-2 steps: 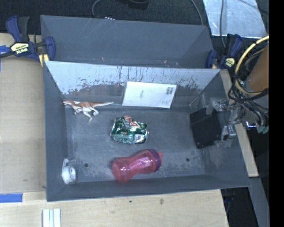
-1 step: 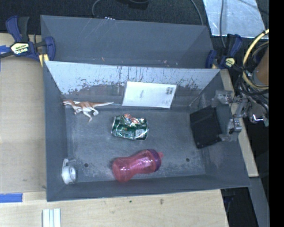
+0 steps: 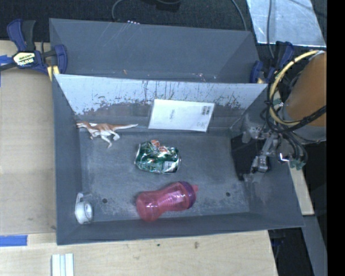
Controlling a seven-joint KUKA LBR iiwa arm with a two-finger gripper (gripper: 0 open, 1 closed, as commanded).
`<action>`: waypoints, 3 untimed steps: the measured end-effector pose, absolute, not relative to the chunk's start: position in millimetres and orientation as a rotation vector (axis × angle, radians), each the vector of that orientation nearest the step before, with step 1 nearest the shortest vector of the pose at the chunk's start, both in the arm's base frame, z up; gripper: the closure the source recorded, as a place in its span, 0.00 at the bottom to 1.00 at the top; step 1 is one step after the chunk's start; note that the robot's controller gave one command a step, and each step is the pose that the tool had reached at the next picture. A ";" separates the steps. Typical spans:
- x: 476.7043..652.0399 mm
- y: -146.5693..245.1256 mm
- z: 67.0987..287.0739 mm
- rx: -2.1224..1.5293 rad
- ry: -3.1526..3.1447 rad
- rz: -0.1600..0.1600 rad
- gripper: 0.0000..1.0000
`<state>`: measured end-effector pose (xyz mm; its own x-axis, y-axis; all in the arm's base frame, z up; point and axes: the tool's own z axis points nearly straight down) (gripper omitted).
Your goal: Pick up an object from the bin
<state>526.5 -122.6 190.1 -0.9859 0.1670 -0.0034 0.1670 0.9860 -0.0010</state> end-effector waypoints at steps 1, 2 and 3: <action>512.7 -101.5 155.2 0.385 3.112 -0.001 0.00; 510.5 -98.5 150.2 0.321 3.122 -0.001 0.00; 515.2 -82.2 173.4 0.160 3.124 -0.004 0.00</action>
Offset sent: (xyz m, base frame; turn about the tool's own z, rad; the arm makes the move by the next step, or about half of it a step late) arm -0.0180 0.0333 0.0711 0.0349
